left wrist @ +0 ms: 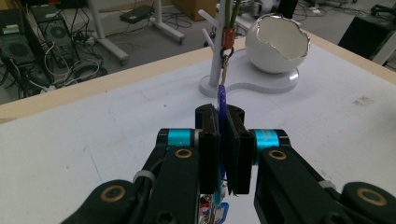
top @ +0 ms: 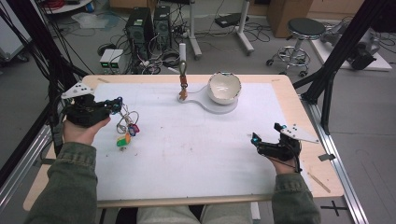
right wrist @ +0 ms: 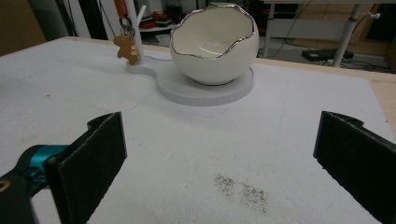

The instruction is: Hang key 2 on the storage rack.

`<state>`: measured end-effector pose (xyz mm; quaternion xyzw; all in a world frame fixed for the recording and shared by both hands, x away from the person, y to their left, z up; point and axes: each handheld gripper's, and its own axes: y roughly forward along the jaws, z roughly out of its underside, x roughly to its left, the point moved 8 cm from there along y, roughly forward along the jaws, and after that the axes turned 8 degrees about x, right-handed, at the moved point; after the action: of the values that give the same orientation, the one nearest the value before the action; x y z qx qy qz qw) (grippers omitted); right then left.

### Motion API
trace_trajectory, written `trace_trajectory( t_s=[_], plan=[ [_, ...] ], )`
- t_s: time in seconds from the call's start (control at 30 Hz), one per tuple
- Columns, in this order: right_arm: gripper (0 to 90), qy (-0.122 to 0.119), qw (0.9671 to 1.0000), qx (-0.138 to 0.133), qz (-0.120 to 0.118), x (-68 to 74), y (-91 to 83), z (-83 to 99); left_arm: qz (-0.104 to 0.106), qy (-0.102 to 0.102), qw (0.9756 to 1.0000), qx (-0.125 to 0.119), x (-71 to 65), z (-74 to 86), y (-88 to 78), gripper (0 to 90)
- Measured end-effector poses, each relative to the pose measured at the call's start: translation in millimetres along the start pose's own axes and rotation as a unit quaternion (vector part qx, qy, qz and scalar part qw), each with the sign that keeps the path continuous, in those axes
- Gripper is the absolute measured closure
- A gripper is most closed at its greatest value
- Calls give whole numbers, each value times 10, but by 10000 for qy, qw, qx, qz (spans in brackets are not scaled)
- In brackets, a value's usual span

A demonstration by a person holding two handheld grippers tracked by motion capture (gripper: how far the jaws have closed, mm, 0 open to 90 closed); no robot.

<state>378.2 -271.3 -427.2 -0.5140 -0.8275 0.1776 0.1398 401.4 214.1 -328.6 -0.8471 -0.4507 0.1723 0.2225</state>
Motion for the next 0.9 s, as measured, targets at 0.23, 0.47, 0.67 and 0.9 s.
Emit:
trace_trajectory(
  t_s=[0.23, 0.47, 0.67, 0.9],
  plan=[
    [16, -24, 9999, -94, 80, -20, -18, -16, -9, -37, 9999, -108, 33, -185, 23, 847],
    [16, 15, 9999, -111, 53, -22, -33, -14, -54, -29, 9999, -148, 64, -335, 48, 847],
    [16, 22, 9999, -117, 3, -4, -38, -17, 150, -319, 9989, -312, 55, -440, 122, 847],
    [16, 35, 9999, -132, 2, -18, -43, -16, 36, -231, 9994, -273, 108, -575, 206, 847]
  ],
)
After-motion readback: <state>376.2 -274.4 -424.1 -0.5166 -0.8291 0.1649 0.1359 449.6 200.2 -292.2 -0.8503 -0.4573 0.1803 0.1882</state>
